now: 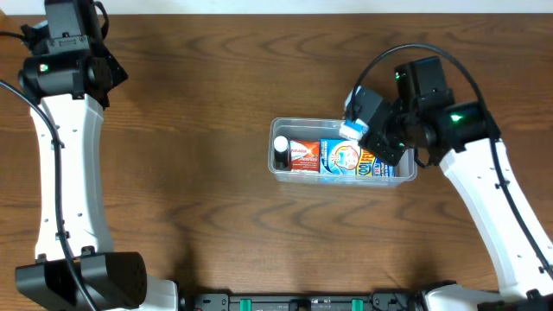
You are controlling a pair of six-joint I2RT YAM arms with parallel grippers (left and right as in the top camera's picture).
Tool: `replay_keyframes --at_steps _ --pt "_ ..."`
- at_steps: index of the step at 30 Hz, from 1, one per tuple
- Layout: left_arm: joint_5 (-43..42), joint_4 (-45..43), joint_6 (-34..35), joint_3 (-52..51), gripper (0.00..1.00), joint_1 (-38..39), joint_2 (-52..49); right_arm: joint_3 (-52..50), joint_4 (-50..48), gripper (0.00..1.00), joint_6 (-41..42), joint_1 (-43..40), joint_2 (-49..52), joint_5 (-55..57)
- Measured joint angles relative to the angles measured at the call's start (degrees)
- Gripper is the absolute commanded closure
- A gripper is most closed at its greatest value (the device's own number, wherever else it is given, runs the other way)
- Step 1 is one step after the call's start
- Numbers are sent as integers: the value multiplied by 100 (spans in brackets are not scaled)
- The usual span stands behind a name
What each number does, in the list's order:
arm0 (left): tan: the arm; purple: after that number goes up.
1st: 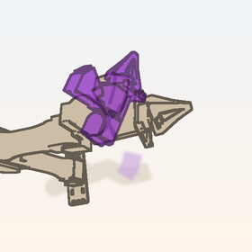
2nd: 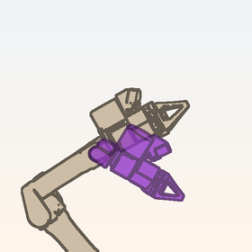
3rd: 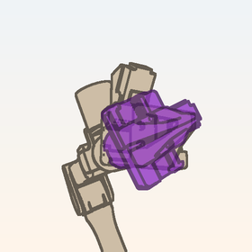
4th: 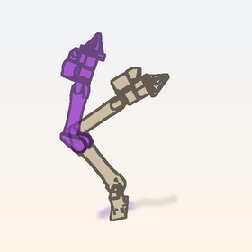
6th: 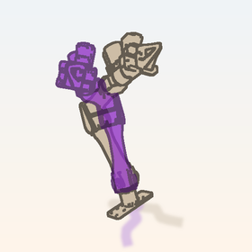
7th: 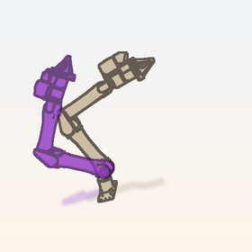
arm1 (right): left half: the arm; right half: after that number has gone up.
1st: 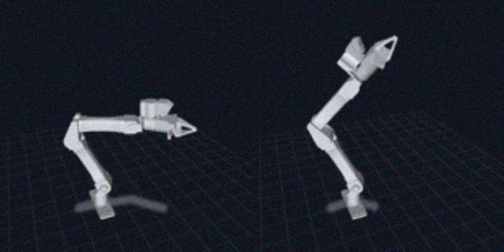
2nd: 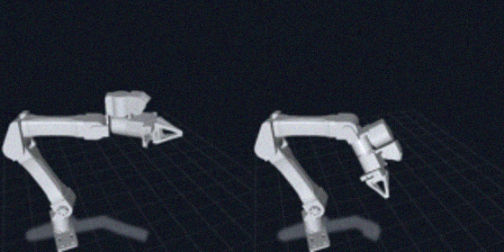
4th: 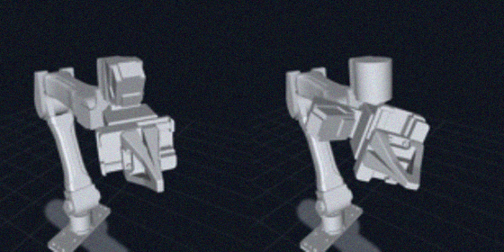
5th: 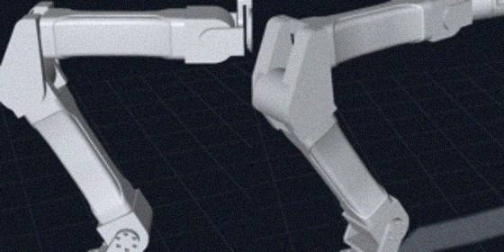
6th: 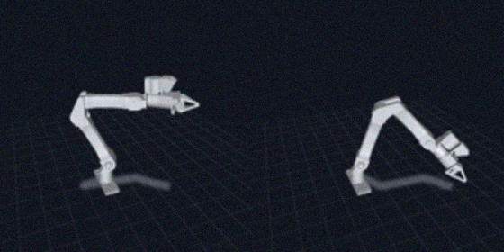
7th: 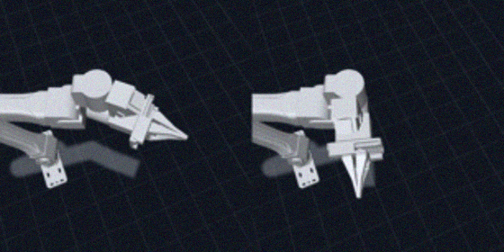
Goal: Pack container
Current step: 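Carry the Panadol strip box over the container and lower it in, then release the strip box and move the right gripper toward the Zam-Buk tin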
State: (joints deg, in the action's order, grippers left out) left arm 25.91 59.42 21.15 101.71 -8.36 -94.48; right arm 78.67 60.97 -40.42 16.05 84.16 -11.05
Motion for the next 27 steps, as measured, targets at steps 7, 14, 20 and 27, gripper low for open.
replay_keyframes --at_steps 7,14,20,27 --pt "0 0 0 0 2 0 0 -343 -2 52 -1067 0 348 -87" --pt "0 0 0 0 2 0 0 -721 -144 49 -1801 0 774 17" --pt "0 0 0 0 2 0 0 -723 -387 51 -1915 -109 1080 256" --pt "0 0 0 0 2 0 0 -739 -780 50 -1812 -387 1300 348"
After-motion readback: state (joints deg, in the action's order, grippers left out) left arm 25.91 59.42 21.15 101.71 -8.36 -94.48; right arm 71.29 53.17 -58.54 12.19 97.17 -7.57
